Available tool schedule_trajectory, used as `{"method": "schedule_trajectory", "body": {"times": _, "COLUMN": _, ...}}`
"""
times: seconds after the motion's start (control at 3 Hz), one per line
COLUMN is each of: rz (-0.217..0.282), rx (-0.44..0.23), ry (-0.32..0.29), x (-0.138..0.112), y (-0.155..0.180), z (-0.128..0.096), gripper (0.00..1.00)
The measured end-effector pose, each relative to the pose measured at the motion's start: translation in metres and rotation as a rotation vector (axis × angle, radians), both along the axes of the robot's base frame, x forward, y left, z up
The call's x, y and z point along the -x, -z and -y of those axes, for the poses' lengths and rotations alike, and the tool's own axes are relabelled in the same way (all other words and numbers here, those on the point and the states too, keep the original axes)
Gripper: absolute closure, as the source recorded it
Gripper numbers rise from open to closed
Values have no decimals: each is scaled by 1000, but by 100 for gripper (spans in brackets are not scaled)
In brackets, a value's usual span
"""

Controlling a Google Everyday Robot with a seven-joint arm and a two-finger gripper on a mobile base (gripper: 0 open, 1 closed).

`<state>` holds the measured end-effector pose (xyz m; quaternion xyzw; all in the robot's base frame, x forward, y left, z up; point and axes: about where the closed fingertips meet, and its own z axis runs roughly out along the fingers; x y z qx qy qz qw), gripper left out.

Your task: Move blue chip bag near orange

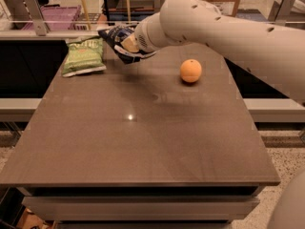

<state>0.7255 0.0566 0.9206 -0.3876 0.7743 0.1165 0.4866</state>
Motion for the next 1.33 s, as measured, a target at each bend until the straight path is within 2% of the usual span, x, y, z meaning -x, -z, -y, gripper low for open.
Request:
{"method": "schedule_trajectory", "body": {"times": 0.67, "rz": -24, "rx": -55, "ry": 103, "x": -16, "y": 16, "z": -10, "gripper": 100}}
{"method": "schedule_trajectory", "body": {"times": 1.33, "rz": -64, "rx": -114, "ry": 179, "x": -25, "y": 42, "z": -8, "gripper": 100}}
